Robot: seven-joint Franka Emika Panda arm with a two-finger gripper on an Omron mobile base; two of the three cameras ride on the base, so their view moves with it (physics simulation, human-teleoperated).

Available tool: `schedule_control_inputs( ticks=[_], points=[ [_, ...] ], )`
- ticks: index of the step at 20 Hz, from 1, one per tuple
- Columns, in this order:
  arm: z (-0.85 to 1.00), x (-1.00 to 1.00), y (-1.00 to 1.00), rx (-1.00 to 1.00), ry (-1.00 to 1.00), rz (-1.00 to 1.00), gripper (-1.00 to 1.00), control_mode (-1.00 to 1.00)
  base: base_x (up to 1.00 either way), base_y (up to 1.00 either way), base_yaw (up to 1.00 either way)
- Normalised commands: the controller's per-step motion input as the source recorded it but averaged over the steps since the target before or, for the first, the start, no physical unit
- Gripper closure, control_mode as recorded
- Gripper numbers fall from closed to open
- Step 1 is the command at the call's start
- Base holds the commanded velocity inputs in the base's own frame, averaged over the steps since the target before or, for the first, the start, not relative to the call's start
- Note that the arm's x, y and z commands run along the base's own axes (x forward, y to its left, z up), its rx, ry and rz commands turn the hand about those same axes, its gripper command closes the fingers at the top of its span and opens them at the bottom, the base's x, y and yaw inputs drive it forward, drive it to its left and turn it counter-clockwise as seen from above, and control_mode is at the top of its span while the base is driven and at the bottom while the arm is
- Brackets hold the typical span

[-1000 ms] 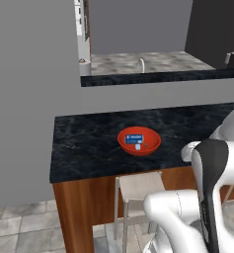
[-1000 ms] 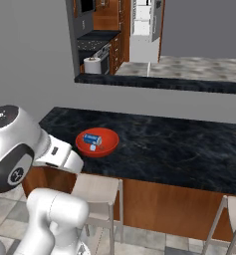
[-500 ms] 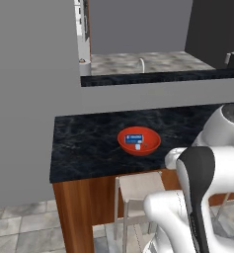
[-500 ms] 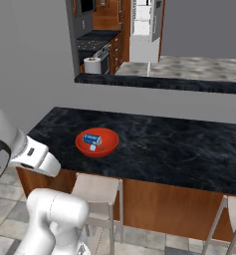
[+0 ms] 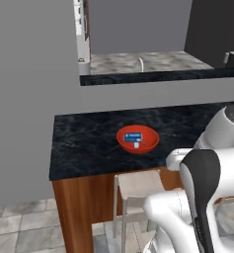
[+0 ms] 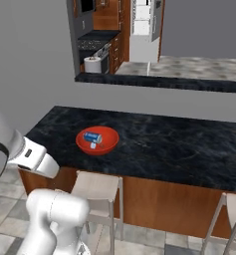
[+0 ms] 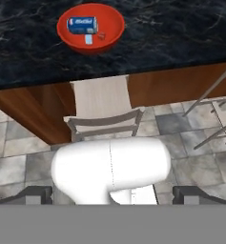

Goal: Open the fridge, grab two sodas, and place both sodas inside the bowl with ice on the dining counter.

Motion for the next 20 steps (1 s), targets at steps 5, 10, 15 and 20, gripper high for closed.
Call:
schedule_control_inputs(
  ticks=[5,10,15,20],
  points=[
    [0.0,0.0,0.0,0.0,0.0,0.0,-1.0,1.0,-0.75,-0.66,-0.06],
    [0.0,0.0,0.0,0.0,0.0,0.0,-1.0,1.0,-0.59,-0.91,-0.06],
    [0.0,0.0,0.0,0.0,0.0,0.0,-1.0,1.0,-0.36,-1.0,0.0],
    [0.0,0.0,0.0,0.0,0.0,0.0,-1.0,1.0,-0.14,-1.0,0.0]
  ],
)
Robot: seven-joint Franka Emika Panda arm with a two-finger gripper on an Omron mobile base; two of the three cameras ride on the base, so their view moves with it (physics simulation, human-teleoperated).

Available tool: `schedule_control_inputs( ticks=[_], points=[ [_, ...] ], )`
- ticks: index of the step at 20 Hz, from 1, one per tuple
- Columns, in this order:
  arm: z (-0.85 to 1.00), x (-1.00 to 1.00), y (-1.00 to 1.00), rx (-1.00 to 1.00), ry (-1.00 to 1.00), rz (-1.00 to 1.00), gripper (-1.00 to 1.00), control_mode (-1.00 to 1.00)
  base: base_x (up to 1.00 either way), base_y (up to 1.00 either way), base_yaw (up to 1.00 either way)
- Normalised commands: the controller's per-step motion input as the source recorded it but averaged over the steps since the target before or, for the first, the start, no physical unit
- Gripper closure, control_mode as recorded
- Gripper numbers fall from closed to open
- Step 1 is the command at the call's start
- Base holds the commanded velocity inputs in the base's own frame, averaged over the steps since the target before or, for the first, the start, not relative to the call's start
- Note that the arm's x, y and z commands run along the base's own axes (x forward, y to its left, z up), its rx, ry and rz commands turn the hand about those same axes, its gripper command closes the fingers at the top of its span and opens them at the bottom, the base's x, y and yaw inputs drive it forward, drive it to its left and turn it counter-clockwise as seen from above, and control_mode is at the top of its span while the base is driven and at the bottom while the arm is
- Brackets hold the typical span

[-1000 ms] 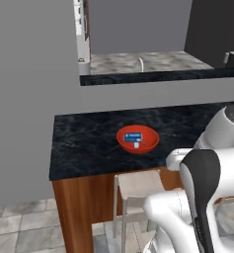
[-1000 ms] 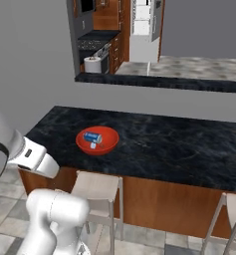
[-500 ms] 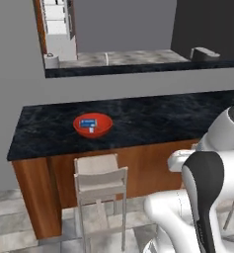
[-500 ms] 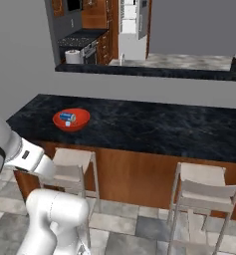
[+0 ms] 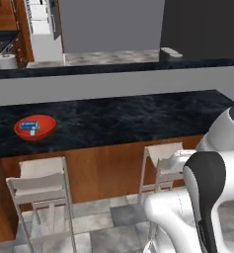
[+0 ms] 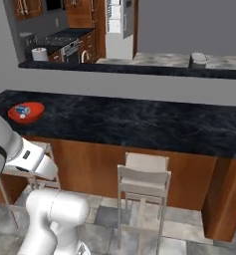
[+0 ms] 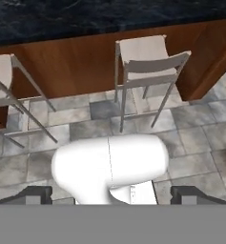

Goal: Open the fridge, grab two sodas, and place both sodas inside the bowl with ice on the dining counter.

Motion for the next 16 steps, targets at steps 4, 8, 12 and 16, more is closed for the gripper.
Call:
schedule_control_inputs(
  ticks=[4,8,12,16],
  points=[
    [0.0,0.0,0.0,0.0,0.0,0.0,-1.0,1.0,0.0,-1.0,0.0],
    [0.0,0.0,0.0,0.0,0.0,0.0,-1.0,1.0,0.0,-1.0,0.0],
    [0.0,0.0,0.0,0.0,0.0,0.0,-1.0,1.0,0.01,-1.0,0.0],
    [0.0,0.0,0.0,0.0,0.0,0.0,-1.0,1.0,0.16,-1.0,0.0]
  ],
)
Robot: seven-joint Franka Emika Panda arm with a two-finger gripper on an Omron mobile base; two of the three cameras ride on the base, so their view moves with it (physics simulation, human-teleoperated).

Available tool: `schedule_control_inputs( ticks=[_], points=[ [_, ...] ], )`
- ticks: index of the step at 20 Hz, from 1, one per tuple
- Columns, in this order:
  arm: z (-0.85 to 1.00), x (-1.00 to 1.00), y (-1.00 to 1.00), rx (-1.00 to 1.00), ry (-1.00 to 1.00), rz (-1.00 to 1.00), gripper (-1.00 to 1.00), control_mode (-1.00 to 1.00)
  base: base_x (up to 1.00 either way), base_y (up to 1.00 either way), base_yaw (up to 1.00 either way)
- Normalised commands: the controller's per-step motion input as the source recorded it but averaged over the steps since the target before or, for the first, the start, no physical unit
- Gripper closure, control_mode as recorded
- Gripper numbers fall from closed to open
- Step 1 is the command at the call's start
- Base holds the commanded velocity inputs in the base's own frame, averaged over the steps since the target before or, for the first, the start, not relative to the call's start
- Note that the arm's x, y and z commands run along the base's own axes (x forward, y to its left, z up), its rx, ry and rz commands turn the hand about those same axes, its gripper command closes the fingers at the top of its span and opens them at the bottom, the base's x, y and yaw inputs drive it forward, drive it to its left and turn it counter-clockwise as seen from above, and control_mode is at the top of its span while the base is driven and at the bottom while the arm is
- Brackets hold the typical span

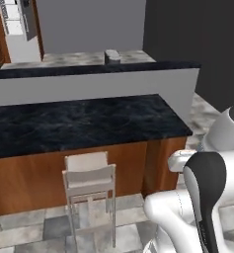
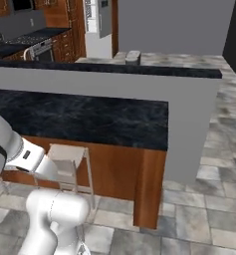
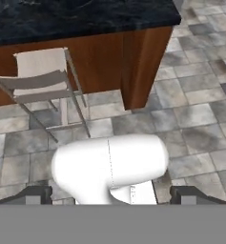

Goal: Open the fridge, grab two sodas, and place both sodas inside the bowl with ice on the dining counter.

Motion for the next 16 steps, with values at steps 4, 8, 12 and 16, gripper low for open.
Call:
schedule_control_inputs(
  ticks=[4,8,12,16],
  points=[
    [0.0,0.0,0.0,0.0,0.0,0.0,-1.0,1.0,0.5,-1.0,0.04],
    [0.0,0.0,0.0,0.0,0.0,0.0,-1.0,1.0,0.67,-1.0,0.07],
    [0.0,0.0,0.0,0.0,0.0,0.0,-1.0,1.0,0.78,-1.0,0.09],
    [0.0,0.0,0.0,0.0,0.0,0.0,-1.0,1.0,0.69,-1.0,0.11]
  ],
)
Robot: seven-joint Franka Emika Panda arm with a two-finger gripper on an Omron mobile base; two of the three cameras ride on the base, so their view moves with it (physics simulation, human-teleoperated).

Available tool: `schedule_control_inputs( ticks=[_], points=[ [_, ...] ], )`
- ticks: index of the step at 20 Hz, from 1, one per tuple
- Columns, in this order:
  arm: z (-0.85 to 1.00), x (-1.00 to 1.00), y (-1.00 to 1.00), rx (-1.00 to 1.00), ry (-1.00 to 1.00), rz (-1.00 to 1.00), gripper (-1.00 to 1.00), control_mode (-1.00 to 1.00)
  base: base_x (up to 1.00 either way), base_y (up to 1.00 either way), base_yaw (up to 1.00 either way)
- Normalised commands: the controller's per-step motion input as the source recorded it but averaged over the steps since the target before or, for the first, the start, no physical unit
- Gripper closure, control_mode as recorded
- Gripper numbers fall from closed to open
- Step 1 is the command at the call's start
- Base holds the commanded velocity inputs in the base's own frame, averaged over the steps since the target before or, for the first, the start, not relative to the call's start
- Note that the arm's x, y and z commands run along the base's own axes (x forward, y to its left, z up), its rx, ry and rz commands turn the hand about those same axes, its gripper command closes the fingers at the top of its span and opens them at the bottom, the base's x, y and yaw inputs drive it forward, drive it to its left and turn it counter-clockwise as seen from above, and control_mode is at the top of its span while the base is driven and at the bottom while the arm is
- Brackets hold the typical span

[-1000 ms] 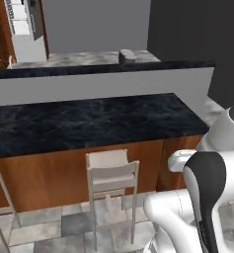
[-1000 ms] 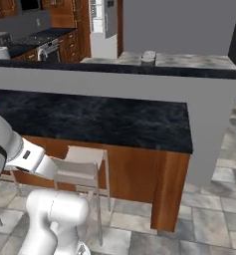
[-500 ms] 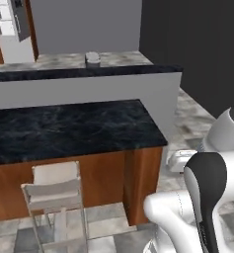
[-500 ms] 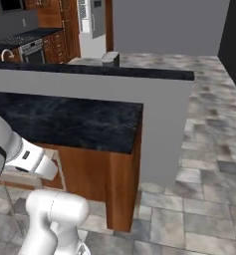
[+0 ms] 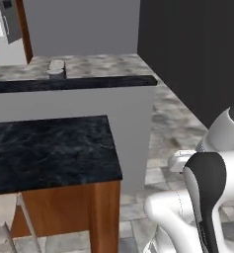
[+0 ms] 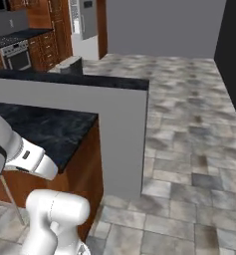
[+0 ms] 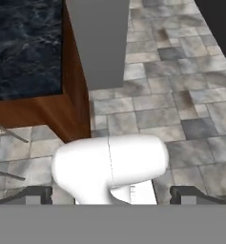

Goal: Open the fridge, grab two sodas, and place both sodas inside the bowl with ice on the dining counter.

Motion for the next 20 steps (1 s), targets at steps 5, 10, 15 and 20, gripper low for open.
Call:
schedule_control_inputs(
  ticks=[5,10,15,20],
  points=[
    [0.0,0.0,0.0,0.0,0.0,0.0,-1.0,1.0,0.63,-1.0,0.11],
    [0.0,0.0,0.0,0.0,0.0,0.0,-1.0,1.0,0.64,-1.0,0.11],
    [0.0,0.0,0.0,0.0,0.0,0.0,-1.0,1.0,0.79,-1.0,0.12],
    [0.0,0.0,0.0,0.0,0.0,0.0,-1.0,1.0,0.97,-0.97,0.17]
  ],
)
